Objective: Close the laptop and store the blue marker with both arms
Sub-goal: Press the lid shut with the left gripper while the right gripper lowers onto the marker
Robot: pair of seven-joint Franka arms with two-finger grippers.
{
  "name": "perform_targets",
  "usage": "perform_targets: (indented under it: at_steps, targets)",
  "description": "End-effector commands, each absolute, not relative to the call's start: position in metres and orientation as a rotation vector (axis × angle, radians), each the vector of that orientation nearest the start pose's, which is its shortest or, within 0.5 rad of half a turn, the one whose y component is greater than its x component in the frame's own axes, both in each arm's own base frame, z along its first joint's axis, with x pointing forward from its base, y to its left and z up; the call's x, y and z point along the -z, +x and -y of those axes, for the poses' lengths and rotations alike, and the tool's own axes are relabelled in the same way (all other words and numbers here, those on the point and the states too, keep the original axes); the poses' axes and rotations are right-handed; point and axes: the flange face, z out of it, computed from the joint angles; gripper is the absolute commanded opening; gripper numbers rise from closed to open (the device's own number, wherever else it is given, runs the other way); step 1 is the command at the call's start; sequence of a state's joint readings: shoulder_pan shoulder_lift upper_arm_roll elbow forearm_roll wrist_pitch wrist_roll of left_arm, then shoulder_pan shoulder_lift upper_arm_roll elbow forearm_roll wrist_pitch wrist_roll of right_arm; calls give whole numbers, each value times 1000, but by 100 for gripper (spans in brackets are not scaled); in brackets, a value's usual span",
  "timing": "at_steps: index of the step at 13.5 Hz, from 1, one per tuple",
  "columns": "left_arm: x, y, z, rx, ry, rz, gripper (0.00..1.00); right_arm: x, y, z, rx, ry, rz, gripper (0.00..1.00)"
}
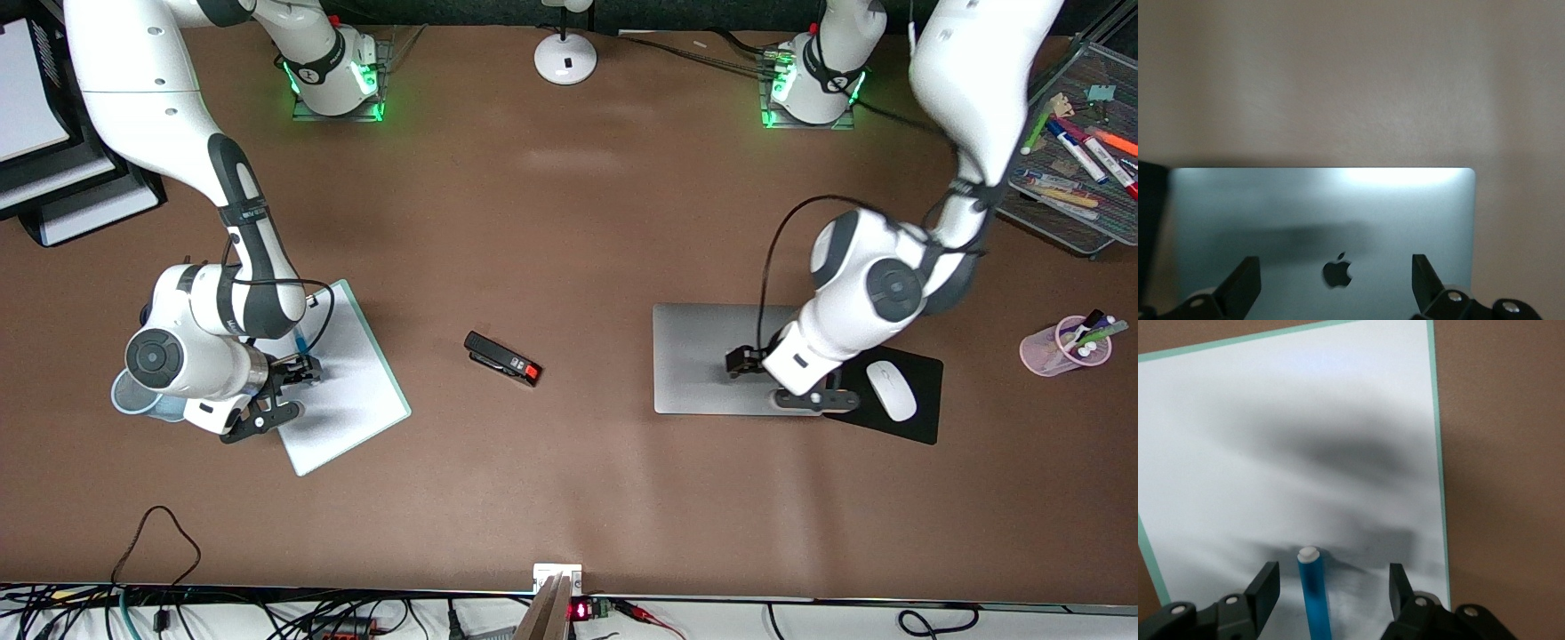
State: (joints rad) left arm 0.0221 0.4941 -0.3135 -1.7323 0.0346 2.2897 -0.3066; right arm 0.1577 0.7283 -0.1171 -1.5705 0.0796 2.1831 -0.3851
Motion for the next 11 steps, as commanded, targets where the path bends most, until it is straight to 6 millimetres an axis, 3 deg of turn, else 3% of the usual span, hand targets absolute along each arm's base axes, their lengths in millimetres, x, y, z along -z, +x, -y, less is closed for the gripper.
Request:
perform_targets:
  at_steps: [1,3,6,9,11]
  targets:
    - [-380,638,147,89,-3226,61,100,-200,687,-41,-159,-3061,649,69]
    - [-421,628,135,102,-3188,59,100,-196,686,-42,-167,-3060,651,58]
    - [-474,606,115,86,-3105,66,100,-194,685,-43,-180,-3056,651,57]
    - [-509,587,112,67,-3074,79,100,-195,684,-48,-187,-3053,662,57]
    - [-535,584,97,56,-3062,119,100,-193,683,-49,-194,-3052,664,58]
